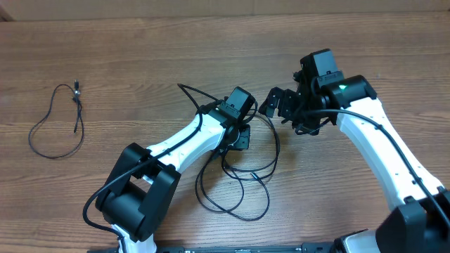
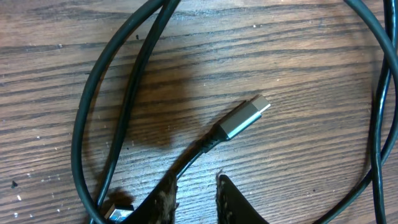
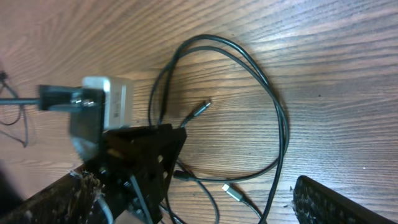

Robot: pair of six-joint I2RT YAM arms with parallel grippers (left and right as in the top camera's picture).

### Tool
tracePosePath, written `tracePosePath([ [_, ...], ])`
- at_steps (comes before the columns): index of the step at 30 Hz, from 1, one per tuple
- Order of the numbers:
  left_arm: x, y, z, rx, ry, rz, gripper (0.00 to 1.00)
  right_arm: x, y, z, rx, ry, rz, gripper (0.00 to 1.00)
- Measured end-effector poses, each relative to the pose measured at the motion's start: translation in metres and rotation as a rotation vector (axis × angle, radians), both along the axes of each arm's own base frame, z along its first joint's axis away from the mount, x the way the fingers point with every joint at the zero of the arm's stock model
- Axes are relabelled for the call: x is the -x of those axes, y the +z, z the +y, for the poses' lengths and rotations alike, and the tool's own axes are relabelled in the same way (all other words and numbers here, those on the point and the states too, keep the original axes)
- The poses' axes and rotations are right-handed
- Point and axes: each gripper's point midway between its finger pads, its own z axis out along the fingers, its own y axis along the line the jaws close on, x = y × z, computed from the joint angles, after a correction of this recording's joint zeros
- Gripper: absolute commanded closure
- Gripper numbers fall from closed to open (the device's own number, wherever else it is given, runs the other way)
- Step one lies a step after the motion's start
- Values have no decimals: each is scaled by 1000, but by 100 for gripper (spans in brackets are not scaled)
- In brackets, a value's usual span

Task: Untangle cables
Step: 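Move the right gripper down-left toward the cable pile beside the left gripper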

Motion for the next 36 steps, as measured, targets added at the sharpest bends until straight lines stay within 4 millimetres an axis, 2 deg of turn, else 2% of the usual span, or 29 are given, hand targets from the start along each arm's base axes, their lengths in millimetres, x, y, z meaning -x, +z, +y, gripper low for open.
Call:
tracePosePath([
  [16, 0, 0, 0, 0, 0, 0, 76, 0, -46, -1, 43, -1, 134, 0],
  [24, 0, 0, 0, 0, 0, 0, 76, 1, -54, -1, 50, -1, 158, 0],
  [36, 0, 0, 0, 0, 0, 0, 75, 2, -56, -5, 77, -6, 161, 0],
])
